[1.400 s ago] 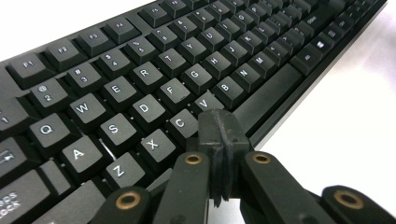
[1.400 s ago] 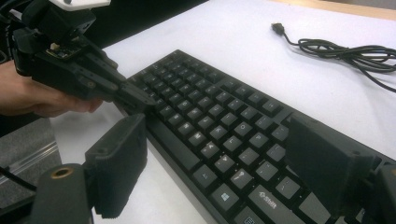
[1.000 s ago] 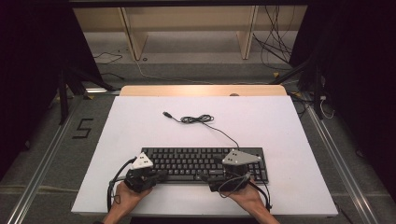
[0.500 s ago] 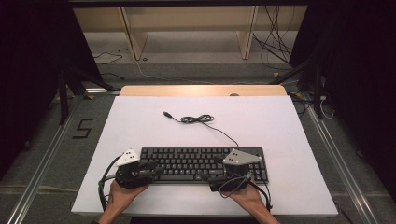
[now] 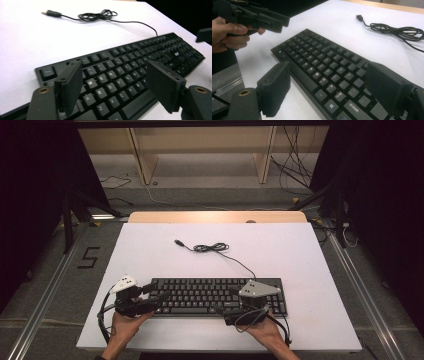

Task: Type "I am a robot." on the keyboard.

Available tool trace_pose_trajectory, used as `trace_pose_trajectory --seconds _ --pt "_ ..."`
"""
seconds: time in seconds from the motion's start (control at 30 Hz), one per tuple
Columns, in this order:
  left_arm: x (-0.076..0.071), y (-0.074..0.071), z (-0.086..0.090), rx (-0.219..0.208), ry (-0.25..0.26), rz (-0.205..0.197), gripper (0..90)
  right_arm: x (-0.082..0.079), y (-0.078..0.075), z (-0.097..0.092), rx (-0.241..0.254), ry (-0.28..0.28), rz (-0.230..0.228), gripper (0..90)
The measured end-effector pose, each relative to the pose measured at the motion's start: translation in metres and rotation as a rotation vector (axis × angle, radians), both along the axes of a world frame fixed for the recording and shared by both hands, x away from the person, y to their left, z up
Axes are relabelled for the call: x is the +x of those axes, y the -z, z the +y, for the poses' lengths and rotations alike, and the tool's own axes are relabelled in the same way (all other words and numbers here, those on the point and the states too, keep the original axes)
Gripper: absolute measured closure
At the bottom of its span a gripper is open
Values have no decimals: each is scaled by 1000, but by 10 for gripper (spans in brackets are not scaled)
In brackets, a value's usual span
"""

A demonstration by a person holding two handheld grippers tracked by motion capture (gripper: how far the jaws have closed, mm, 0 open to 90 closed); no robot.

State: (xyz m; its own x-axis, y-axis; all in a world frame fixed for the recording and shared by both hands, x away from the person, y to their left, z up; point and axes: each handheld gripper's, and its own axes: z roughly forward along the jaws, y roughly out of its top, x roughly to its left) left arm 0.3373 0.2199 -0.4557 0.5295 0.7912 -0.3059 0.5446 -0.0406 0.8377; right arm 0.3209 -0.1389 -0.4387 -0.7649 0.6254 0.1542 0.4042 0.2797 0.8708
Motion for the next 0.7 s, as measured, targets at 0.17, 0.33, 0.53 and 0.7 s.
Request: trace_pose_trajectory --seconds 0.17,0.33,0.53,0.7 --pt "3 0 7 -3 -53 9 308 0 0 0 4 1 0 214" --pt "5 2 12 11 -70 12 436 0 0 0 1 0 1 214" --pt "9 6 11 62 -42 29 675 1 1 1 0 1 2 215" --pt "10 9 5 105 -14 38 825 1 1 1 -3 1 6 215"
